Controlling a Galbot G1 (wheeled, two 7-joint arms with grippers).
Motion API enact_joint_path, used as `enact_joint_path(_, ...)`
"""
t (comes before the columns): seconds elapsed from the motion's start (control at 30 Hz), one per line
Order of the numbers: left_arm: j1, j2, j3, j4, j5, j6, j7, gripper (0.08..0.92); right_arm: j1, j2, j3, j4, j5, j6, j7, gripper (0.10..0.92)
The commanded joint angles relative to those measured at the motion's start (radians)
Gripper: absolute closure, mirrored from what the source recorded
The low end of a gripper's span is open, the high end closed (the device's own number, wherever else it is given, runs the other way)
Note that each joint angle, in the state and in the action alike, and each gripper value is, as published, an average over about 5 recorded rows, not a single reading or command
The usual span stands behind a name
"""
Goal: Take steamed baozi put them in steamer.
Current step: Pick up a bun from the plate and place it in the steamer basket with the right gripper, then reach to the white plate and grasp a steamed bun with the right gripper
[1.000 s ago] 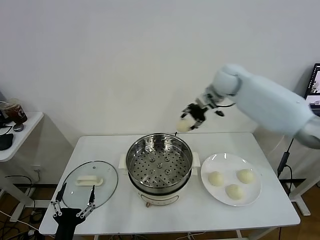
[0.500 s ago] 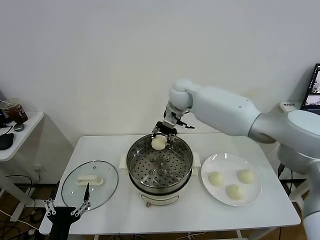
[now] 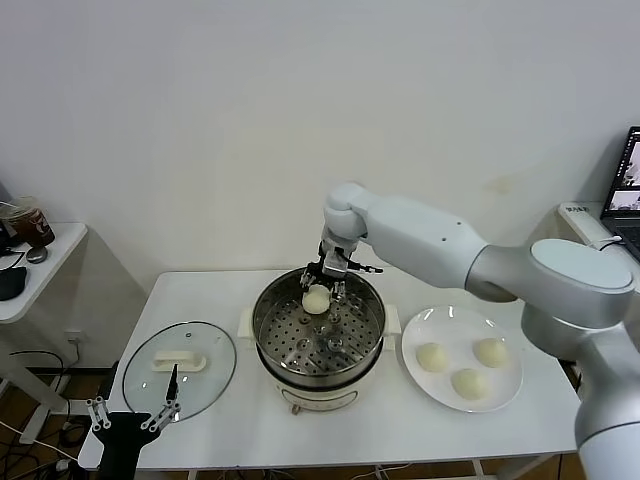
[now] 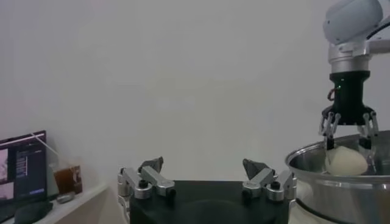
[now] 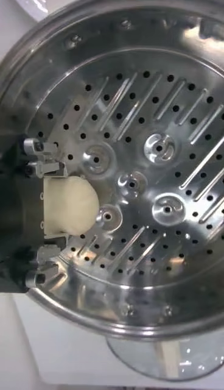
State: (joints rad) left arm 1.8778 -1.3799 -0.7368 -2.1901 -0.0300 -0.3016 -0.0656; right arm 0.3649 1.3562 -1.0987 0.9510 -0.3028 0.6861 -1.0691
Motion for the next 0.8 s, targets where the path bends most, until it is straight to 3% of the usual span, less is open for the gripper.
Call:
enact_joint_path(0.03,0.001,0.000,0.001,-0.005,0.000,0.000,0.000,0.177,0.003,-0.007,0.013,0.001,-0.010,0.039,0.041,0.399)
enact_joint_path(0.23,0.000,0.006,0.005,-0.008,0.000,0.001,0.000,0.177,0.119,-0.140,-0.013,0.155,0.223,-0.143,0.002,0.243)
enact_joint_path(0.47,-0.013,0.028,0.003,-0.013,-0.015,0.020,-0.004,0.177,0.279,-0.477,-0.085,0.495,0.493,-0.762,-0.042,0.203)
enact_joint_path(0.6,-0.028,0.042,0.004,-0.013,-0.027,0.041,-0.007,0.177,0.328,-0.648,-0.103,0.620,0.519,-1.012,-0.052,0.203)
enact_joint_path(0.8,-0.044,0.052,0.018,-0.005,-0.024,0.043,-0.005,0.177,0.283,-0.859,-0.137,0.706,0.482,-1.147,-0.037,0.203)
